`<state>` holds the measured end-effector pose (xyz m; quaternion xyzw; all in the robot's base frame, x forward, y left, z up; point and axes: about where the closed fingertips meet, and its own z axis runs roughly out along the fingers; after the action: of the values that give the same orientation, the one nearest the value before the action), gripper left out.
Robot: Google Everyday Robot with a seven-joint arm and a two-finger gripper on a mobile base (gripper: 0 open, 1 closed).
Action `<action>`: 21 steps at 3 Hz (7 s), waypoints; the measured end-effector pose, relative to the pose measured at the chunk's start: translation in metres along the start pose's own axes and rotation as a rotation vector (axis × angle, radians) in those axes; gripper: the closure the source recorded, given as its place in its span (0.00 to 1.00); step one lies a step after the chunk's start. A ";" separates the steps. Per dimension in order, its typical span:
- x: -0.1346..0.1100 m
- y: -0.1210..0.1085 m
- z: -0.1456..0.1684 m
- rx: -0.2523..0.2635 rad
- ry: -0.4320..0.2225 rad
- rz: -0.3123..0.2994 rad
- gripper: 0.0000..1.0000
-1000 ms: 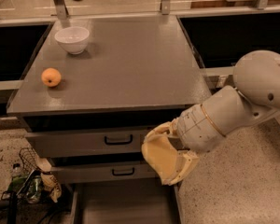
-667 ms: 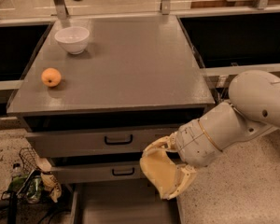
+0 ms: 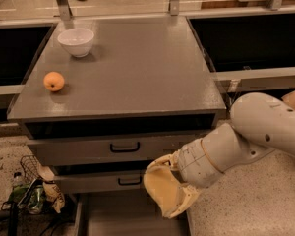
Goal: Place sponge into bottom drawer
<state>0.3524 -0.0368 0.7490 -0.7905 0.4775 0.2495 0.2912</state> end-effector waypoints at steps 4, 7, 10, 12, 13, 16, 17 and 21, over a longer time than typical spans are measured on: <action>0.038 0.005 0.070 -0.025 0.092 0.057 1.00; 0.083 0.024 0.104 -0.019 0.093 0.138 1.00; 0.124 0.033 0.139 -0.094 0.126 0.219 1.00; 0.162 0.028 0.174 0.016 0.158 0.280 1.00; 0.179 0.018 0.187 0.071 0.205 0.301 1.00; 0.212 0.032 0.228 0.081 0.197 0.361 1.00; 0.240 0.033 0.268 0.080 0.251 0.416 1.00; 0.300 0.047 0.338 0.104 0.242 0.539 1.00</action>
Offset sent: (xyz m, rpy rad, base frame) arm 0.0044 0.0262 -0.0754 -0.1060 -0.0154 -0.0566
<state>0.3967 -0.0011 0.2982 -0.6433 0.7135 0.1970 0.1954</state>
